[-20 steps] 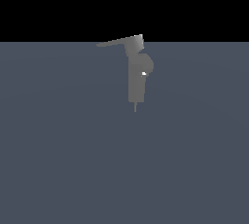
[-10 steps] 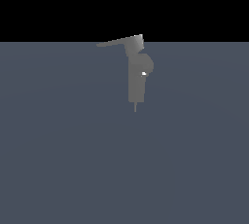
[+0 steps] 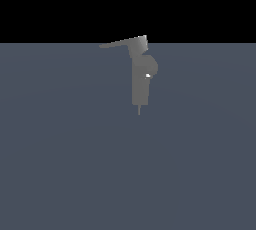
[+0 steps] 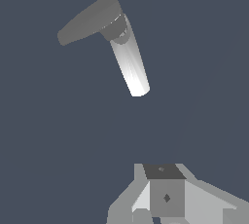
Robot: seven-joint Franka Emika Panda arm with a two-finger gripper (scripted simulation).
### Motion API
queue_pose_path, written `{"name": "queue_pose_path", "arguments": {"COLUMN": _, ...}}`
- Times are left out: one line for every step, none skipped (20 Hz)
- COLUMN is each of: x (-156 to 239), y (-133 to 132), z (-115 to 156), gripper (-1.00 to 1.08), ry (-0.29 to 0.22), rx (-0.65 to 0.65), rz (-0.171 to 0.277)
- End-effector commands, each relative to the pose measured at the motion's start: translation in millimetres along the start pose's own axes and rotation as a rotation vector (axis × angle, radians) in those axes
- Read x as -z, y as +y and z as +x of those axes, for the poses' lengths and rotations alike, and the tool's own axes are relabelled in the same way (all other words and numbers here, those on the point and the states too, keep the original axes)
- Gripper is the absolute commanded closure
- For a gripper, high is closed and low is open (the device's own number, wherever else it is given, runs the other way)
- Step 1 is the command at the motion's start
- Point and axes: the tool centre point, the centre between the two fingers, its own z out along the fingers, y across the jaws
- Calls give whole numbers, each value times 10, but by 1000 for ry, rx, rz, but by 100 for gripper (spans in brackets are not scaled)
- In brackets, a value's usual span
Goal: Turn on the faucet by rotating a designated handle.
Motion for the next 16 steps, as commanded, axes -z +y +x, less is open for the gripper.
{"name": "queue_pose_path", "arguments": {"x": -26, "y": -82, "z": 161, "gripper": 108, "ry": -13, "rx": -65, "rz": 5}}
{"name": "queue_pose_path", "arguments": {"x": -40, "y": -114, "z": 225, "gripper": 108, "ry": -18, "rx": -90, "rz": 6}}
{"name": "queue_pose_path", "arguments": {"x": -55, "y": -147, "z": 289, "gripper": 108, "ry": -23, "rx": -116, "rz": 7}}
{"name": "queue_pose_path", "arguments": {"x": -72, "y": -180, "z": 353, "gripper": 108, "ry": -28, "rx": -142, "rz": 7}}
{"name": "queue_pose_path", "arguments": {"x": -91, "y": -214, "z": 417, "gripper": 108, "ry": -33, "rx": -168, "rz": 7}}
{"name": "queue_pose_path", "arguments": {"x": -111, "y": -247, "z": 481, "gripper": 108, "ry": -38, "rx": -194, "rz": 7}}
{"name": "queue_pose_path", "arguments": {"x": -134, "y": -281, "z": 544, "gripper": 108, "ry": -43, "rx": -219, "rz": 7}}
{"name": "queue_pose_path", "arguments": {"x": -158, "y": -315, "z": 608, "gripper": 108, "ry": -47, "rx": -245, "rz": 6}}
{"name": "queue_pose_path", "arguments": {"x": -183, "y": -349, "z": 671, "gripper": 108, "ry": -52, "rx": -271, "rz": 5}}
{"name": "queue_pose_path", "arguments": {"x": -211, "y": -383, "z": 734, "gripper": 108, "ry": -56, "rx": -297, "rz": 3}}
{"name": "queue_pose_path", "arguments": {"x": -240, "y": -418, "z": 796, "gripper": 108, "ry": -60, "rx": -323, "rz": 2}}
{"name": "queue_pose_path", "arguments": {"x": -271, "y": -452, "z": 859, "gripper": 108, "ry": -64, "rx": -349, "rz": 0}}
{"name": "queue_pose_path", "arguments": {"x": -303, "y": -487, "z": 921, "gripper": 108, "ry": -68, "rx": -375, "rz": -2}}
{"name": "queue_pose_path", "arguments": {"x": -338, "y": -522, "z": 982, "gripper": 108, "ry": -71, "rx": -401, "rz": -5}}
{"name": "queue_pose_path", "arguments": {"x": -374, "y": -557, "z": 1043, "gripper": 108, "ry": -75, "rx": -427, "rz": -8}}
{"name": "queue_pose_path", "arguments": {"x": -411, "y": -593, "z": 1103, "gripper": 108, "ry": -78, "rx": -453, "rz": -11}}
